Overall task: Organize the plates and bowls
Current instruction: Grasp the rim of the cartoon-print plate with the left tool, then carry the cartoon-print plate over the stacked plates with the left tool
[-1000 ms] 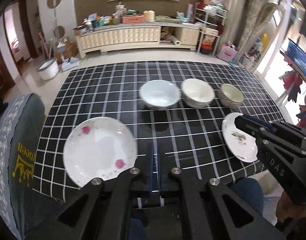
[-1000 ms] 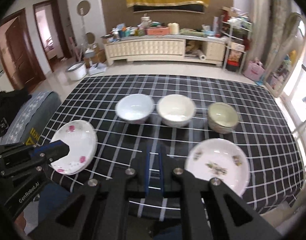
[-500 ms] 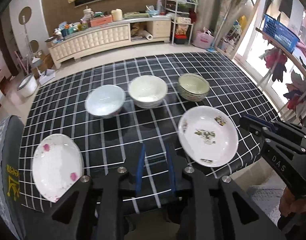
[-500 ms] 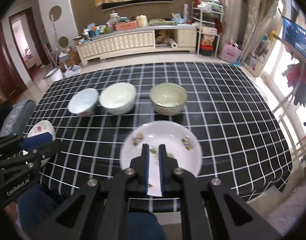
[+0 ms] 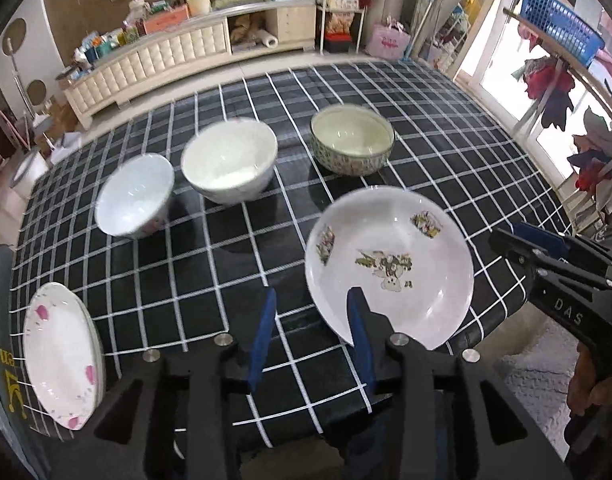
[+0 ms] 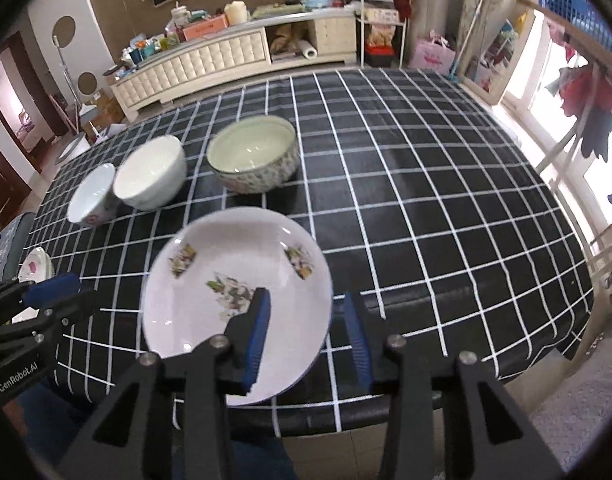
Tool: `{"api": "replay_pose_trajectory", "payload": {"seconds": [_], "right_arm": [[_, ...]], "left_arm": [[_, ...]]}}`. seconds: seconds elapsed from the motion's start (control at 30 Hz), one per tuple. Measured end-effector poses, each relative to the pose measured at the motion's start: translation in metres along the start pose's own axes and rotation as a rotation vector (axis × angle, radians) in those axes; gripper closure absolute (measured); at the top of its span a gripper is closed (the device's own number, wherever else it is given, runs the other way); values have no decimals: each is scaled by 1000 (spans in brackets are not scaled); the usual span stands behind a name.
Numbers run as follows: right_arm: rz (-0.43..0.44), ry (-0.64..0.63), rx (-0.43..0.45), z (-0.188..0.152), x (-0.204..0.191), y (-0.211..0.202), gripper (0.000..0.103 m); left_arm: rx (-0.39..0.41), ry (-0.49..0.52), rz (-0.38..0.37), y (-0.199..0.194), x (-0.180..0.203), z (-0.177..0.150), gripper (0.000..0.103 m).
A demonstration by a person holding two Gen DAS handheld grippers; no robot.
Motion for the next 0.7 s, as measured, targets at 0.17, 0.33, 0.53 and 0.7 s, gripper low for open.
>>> {"api": "replay_pose_trajectory", "payload": {"seconds": [0.17,0.33,0.53,0.7], "right_arm": [[-1,-5,-44,-7,5,23,60],[-11,-3,-78,-13,11,47,60],[25,2,-100,-15,8,63,60],[29,-20,-102,-13,3,71,60]], "left_arm": [[-49,-14,-11,30,-1,-4,69],[-106,-38,-47,62,-1,-10,69],[-150,-39,-45,90,-1,-15,69],[-162,-49,-55,102,-2,-18,69]]}}
Point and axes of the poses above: each gripper's, at about its wrist camera, not at the fingertips, and y roughly the way its jaws point, x to its right, z to its top, the point moved 8 cm from there along y, roughly the way its jaws point, and after that the axes turned 3 degrees about -z, right-handed, at the moved point
